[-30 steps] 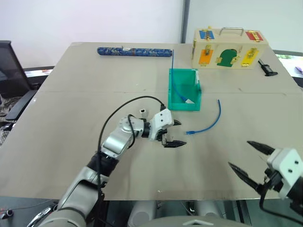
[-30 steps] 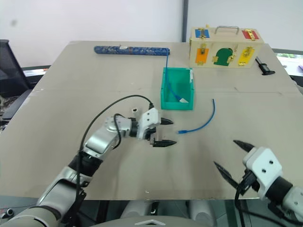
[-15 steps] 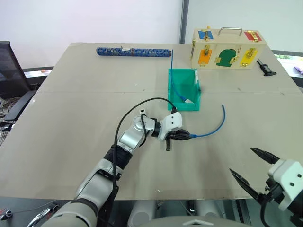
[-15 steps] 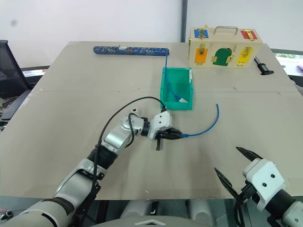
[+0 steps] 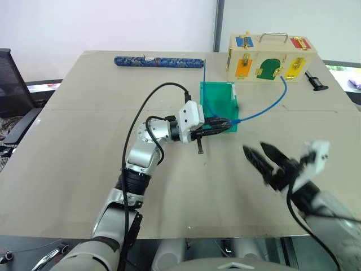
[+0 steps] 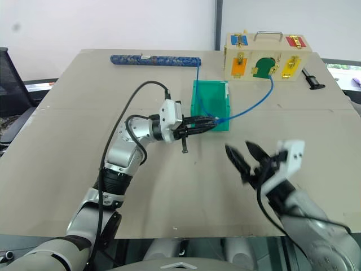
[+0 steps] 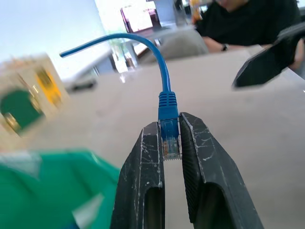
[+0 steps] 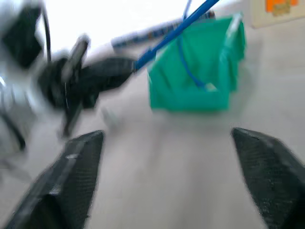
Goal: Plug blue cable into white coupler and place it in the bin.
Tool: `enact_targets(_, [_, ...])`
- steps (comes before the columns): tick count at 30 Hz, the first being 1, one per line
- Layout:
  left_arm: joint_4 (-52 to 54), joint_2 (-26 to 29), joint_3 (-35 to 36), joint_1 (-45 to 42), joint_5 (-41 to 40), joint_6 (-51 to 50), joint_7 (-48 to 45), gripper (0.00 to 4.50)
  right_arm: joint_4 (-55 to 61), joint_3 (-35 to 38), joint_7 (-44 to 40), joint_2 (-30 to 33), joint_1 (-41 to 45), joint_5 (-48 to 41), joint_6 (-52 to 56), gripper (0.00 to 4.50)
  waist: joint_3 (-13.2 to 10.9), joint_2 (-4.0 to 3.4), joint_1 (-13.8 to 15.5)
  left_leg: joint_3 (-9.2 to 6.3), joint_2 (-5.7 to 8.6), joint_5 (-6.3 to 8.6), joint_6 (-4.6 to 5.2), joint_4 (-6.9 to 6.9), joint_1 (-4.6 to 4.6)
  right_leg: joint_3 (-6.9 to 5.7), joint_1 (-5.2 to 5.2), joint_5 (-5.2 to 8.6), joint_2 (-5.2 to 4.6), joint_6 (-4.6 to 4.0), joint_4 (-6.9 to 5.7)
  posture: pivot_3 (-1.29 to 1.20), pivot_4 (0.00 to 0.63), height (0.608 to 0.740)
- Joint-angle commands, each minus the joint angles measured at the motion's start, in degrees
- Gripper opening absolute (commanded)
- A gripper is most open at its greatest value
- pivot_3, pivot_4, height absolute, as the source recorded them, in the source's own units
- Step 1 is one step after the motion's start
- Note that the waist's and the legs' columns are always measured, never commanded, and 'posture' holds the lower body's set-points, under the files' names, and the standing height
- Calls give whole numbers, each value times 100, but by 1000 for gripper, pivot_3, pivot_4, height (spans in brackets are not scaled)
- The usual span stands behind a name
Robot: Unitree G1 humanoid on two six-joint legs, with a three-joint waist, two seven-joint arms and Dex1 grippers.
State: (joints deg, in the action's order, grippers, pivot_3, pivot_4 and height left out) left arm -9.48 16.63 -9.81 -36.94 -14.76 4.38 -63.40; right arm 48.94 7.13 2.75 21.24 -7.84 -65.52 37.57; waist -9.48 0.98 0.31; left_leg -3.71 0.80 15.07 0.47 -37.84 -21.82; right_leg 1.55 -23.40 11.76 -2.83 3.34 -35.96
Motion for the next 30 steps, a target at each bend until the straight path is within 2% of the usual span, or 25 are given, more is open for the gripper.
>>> enact_targets(1, [385,36,113,71,26,155,250,0,-330,-206,628,-299,799,-677,8,2140,0,1,-1,-7,0,0,0,1,-1,-5,0,0,1,-1,-1,0,150,740])
enact_targets(3, [531,74,112,136,36,172,332,0,-615,-305,819,-489,1230,-823,-16,2140,0,-2,-11,-11,2,0,0,3,-4,-6,-1,0,3,-1,-2,0,150,740])
enact_targets(8, [818,191,65,285,23,178,395,0,-894,-365,922,-658,1627,-998,-72,2140,0,-3,-32,-10,2,0,1,2,-14,-5,-9,0,3,0,0,0,150,740])
enact_targets(22, [984,210,-24,342,34,185,493,0,-1028,-443,933,-531,1877,-1373,16,2140,0,-3,-114,-8,1,1,2,2,-8,-3,-10,0,5,0,-12,0,150,740])
enact_targets(25, [970,201,-47,343,28,208,485,0,-1018,-458,972,-513,1852,-1361,15,1388,0,-4,-113,-8,1,1,2,2,-10,-3,-10,0,5,0,-11,0,150,740])
enact_targets(27, [948,193,-62,347,27,227,480,0,-1004,-461,987,-492,1833,-1372,12,250,0,-3,-112,-8,1,1,2,2,-11,-3,-10,0,4,0,-9,0,150,740])
enact_targets(28, [901,180,-75,362,32,267,468,0,-1001,-459,998,-478,1832,-1379,12,52,0,-3,-114,-7,2,1,2,2,-10,-2,-10,0,4,0,-9,0,150,740])
enact_targets(30, [816,153,-124,457,65,418,430,0,-1000,-442,1014,-453,1846,-1416,5,52,0,-4,-114,-6,1,1,2,2,-9,-1,-10,0,5,0,-9,0,150,740])
